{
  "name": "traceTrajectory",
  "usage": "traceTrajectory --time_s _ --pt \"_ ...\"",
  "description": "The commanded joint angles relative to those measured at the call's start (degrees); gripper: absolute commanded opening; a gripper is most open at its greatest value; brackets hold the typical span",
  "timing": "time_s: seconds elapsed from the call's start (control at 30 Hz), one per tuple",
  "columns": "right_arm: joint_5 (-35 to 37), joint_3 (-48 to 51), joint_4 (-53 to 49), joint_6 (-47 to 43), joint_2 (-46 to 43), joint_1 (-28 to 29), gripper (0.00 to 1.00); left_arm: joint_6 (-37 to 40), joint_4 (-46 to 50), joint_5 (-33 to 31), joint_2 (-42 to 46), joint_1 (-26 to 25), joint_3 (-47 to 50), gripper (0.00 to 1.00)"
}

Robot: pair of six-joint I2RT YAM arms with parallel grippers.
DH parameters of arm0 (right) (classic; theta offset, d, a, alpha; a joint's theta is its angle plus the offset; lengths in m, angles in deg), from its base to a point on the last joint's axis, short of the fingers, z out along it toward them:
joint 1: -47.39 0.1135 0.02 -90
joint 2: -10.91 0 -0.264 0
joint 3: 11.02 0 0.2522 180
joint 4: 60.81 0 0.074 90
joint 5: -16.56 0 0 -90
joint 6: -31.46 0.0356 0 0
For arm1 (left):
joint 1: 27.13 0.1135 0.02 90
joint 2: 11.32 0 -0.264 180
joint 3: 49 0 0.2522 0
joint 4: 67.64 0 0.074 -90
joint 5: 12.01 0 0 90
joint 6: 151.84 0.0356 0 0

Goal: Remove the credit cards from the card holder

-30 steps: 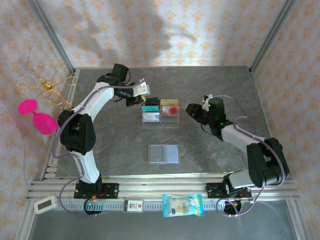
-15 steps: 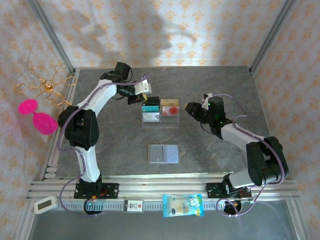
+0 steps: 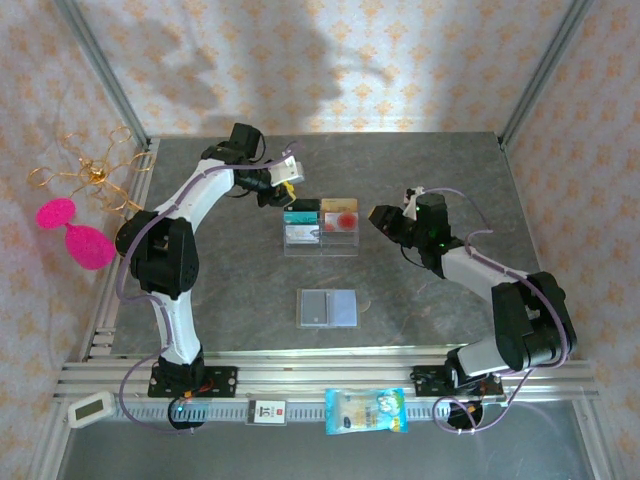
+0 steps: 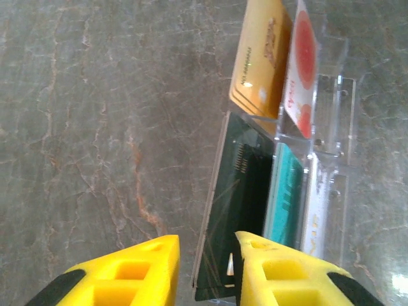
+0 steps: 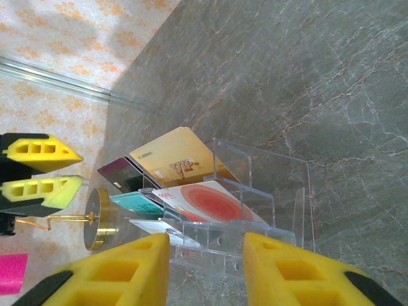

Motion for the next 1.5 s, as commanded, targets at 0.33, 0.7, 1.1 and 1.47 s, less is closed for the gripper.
traceTrajectory --time_s 0.33,0.7,1.1,1.47 --pt "10.18 -4.66 -11.95 -11.56 -1.68 12.44 0.48 -31.68 -31.79 7.77 18.19 0.65 11.35 0.38" --pt "30.07 -5.89 -21.71 -17.09 0.87 38.38 0.51 -85.26 -80.64 1.8 40.29 -1.56 51.18 0.39" --pt "45.98 -7.9 -27.24 -16.73 8.98 53.19 0.52 -102.2 -79.25 -16.71 52.36 -14.51 76.41 0.36" --pt "48.6 -7.77 -27.19 -15.56 13.32 55.47 0.51 -105.52 -77.08 -20.91 60.6 -15.99 87.58 0.33"
